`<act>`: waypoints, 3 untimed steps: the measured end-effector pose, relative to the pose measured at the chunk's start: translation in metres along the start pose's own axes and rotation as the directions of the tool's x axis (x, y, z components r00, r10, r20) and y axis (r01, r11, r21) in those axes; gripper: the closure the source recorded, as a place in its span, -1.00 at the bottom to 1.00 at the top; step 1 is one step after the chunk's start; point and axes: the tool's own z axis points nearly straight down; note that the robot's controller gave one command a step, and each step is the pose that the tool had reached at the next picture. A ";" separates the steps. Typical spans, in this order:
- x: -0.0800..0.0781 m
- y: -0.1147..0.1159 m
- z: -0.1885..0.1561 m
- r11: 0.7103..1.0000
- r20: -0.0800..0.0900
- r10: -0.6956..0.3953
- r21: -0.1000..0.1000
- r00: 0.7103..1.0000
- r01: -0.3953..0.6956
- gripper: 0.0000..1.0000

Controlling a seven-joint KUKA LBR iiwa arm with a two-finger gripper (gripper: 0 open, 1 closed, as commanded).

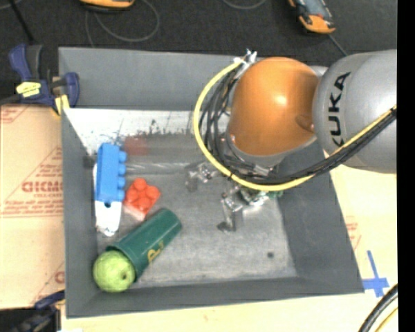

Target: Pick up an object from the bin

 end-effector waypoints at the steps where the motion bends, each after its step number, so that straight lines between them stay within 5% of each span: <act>1: -0.004 0.039 -0.018 1.000 0.019 0.013 0.000 1.000 -0.013 -1.00; 3: -0.018 0.045 0.074 1.000 0.005 -0.030 -0.004 1.000 0.030 -1.00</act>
Offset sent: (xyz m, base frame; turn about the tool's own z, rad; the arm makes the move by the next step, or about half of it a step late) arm -0.0052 0.0495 -0.0533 -0.0461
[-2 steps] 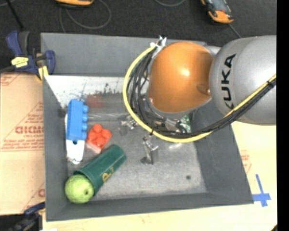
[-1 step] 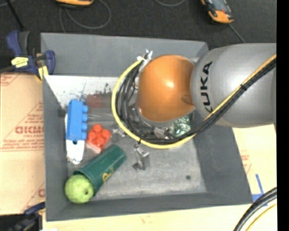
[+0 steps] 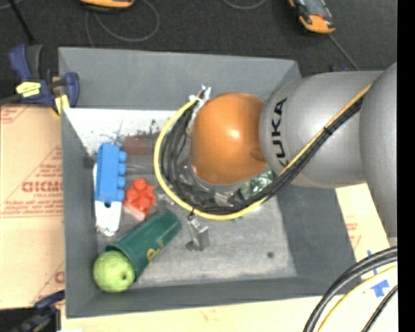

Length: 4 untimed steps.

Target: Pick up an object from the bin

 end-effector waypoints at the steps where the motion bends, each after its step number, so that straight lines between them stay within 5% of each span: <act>1: -0.004 0.037 -0.010 1.000 -0.001 0.012 0.001 1.000 -0.012 -1.00; 2: -0.019 0.077 -0.018 1.000 0.004 -0.010 0.000 1.000 0.010 -1.00; 3: -0.029 0.056 -0.001 0.992 0.006 -0.128 0.002 0.992 0.128 -1.00; 4: -0.033 0.066 0.028 0.995 0.003 -0.097 0.001 0.995 0.097 1.00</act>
Offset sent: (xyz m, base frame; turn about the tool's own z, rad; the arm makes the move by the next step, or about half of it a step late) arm -0.0217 0.0315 0.0041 -0.2012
